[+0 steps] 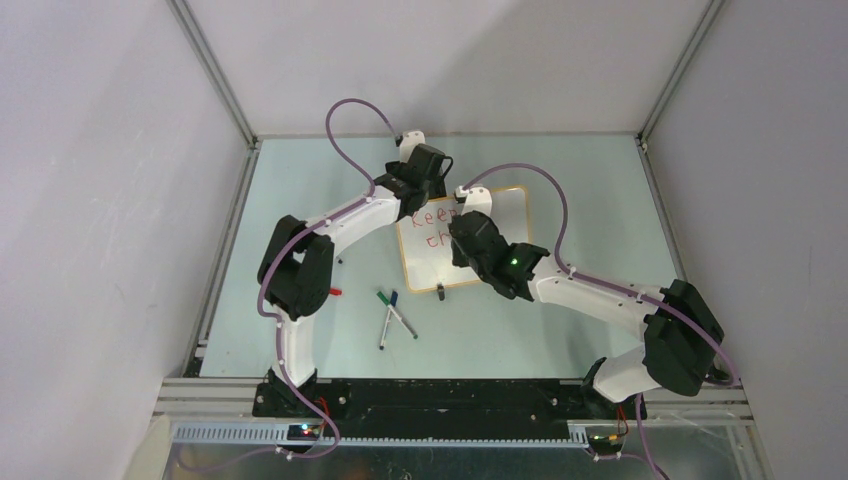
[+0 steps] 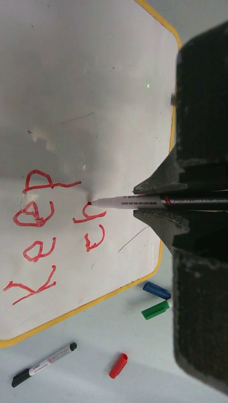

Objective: Write a sentence on the whiteboard

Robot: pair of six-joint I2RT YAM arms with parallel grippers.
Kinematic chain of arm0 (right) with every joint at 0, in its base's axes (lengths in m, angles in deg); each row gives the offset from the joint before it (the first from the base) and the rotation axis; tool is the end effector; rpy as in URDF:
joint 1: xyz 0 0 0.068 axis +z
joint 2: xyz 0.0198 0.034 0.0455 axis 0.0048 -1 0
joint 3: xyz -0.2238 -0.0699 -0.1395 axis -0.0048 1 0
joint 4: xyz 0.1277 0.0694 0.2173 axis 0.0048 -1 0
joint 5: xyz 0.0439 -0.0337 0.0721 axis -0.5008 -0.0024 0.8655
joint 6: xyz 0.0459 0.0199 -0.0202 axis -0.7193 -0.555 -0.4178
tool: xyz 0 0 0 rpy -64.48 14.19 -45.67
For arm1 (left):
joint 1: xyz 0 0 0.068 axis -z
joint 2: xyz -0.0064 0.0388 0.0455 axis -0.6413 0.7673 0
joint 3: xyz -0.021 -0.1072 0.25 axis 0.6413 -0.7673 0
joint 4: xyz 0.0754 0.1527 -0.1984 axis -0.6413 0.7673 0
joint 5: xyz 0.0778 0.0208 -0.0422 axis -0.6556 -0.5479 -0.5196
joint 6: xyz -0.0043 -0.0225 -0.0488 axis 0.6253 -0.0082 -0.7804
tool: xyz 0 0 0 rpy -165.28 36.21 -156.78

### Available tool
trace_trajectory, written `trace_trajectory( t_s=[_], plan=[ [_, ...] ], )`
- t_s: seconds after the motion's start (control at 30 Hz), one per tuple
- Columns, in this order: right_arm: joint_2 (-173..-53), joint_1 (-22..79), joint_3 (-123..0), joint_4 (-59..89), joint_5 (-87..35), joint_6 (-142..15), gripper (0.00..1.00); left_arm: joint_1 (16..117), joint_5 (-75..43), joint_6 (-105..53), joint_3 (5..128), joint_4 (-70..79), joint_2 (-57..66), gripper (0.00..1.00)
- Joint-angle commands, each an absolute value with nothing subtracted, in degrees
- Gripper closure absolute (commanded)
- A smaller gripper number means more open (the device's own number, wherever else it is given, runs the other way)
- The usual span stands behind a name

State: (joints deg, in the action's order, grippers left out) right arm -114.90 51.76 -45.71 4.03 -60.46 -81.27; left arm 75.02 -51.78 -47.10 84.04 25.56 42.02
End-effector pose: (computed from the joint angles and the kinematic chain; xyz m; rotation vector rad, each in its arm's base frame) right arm 0.2114 0.2446 0.2722 -0.2440 2.1075 0.2820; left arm 0.3783 -0.2460 0.2420 -0.1882 2.2014 -0.0898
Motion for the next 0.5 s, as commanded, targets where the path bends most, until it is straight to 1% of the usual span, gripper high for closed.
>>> trace_trajectory(
  t_s=[0.0, 0.47],
  plan=[
    [-115.5, 51.9, -47.1, 2.1, -63.4, -82.1, 1.00, 75.7, -52.9, -45.8, 86.2, 26.8, 41.8, 0.22],
    [-115.2, 52.4, -46.3, 0.8, -62.6, -82.7, 1.00, 75.7, -52.8, -45.9, 86.3, 26.8, 41.7, 0.22]
  ],
)
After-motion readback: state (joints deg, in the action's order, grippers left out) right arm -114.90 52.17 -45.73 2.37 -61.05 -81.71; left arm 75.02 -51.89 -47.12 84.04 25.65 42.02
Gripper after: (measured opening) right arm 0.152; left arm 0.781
